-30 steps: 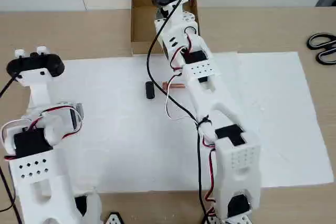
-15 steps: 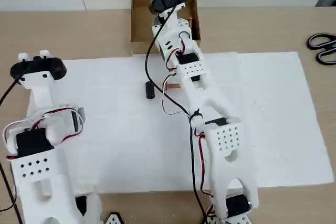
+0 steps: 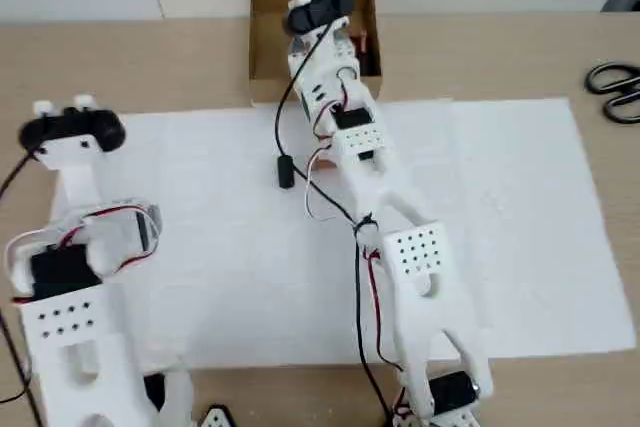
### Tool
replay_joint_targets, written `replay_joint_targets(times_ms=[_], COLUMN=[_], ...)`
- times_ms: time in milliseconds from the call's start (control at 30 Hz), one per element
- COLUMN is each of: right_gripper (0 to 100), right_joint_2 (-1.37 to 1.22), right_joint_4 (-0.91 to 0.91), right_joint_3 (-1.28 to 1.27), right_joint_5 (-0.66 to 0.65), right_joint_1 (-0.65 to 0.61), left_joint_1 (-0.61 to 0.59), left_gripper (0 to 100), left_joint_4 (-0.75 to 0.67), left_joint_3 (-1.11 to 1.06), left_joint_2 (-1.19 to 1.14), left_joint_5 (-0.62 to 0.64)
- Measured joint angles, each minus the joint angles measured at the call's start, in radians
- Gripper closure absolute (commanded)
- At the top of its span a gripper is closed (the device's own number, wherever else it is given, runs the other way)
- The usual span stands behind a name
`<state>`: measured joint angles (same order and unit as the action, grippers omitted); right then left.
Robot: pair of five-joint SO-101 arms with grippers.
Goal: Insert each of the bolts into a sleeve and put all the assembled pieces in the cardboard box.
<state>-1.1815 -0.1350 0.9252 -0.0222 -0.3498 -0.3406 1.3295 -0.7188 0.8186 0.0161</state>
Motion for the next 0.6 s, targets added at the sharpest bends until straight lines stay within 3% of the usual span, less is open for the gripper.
replay_joint_targets(times_ms=[400, 600], right_gripper=[80.4, 80.5], right_joint_2=[-0.031, -0.031], right_joint_4=[-0.020, -0.318], right_joint_3=[0.144, 0.425], right_joint_5=[-0.002, -0.002], right_joint_1=[0.002, 0.000], left_joint_1=[0.000, 0.000], left_gripper=[82, 82], left_joint_4=[0.000, 0.000], left_joint_3=[0.000, 0.000], left_joint_2=[0.000, 0.000], left_joint_5=[0.000, 0.000])
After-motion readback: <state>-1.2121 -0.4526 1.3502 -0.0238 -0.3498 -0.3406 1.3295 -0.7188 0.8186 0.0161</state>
